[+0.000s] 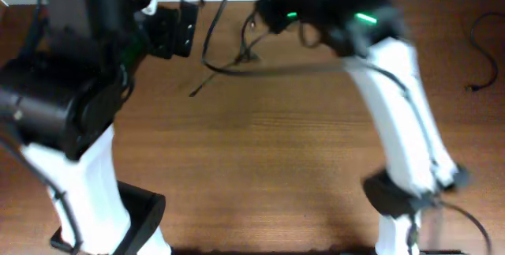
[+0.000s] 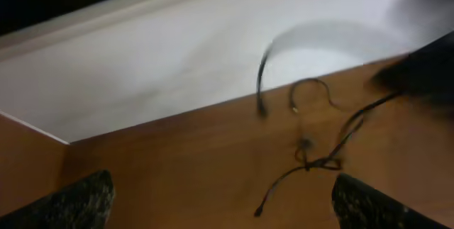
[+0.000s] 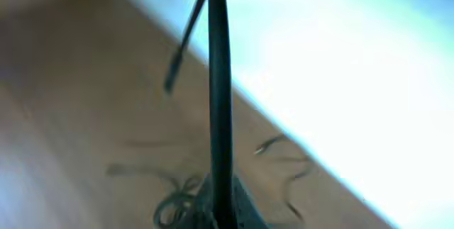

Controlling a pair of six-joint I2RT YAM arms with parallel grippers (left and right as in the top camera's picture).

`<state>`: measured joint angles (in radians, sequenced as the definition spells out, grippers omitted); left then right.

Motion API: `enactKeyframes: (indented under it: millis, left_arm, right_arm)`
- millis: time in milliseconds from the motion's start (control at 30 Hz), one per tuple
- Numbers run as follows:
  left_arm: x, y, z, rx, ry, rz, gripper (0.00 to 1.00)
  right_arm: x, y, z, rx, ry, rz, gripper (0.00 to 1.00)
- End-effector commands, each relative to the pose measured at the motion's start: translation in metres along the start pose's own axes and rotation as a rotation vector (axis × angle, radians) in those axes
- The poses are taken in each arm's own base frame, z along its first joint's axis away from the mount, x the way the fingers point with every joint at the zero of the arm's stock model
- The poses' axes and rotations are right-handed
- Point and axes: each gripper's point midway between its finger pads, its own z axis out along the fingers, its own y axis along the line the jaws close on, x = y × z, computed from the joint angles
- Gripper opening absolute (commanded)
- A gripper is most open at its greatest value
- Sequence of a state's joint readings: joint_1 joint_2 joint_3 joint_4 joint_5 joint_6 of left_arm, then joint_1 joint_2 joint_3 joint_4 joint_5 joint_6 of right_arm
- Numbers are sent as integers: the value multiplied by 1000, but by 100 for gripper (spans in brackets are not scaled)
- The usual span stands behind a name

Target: Untangle cables

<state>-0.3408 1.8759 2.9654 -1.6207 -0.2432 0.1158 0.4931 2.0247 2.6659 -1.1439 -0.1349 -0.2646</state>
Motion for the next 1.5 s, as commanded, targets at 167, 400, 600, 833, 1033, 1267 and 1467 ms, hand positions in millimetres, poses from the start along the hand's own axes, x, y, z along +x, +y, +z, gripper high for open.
enactKeyframes:
  millis: [167,400,600,833,1033,1267,1467]
  left_arm:
    - [28,-50,110,138,192,42,99]
    - [50,-100,149,361,275,37,99]
    - [58,-165,155,756,233,156,99]
    - [37,-213,145,1117,39,192,99]
    - [33,-242,156,1356,-65,136,99]
    - [51,-260,186,1388,30,43,99]
    - [71,-265,227,1100,171,54,99]
  right_arm:
    - [-30,-56,-106,376,-116,127,4]
    - [-25,-74,-110,424,-110,150,4]
    - [-12,-96,-116,470,-81,192,4]
    - [6,-121,-125,524,-45,243,4]
    - [18,-119,-124,516,6,246,4]
    - [19,-117,-123,508,8,247,4]
    - [18,-117,-123,508,6,246,4]
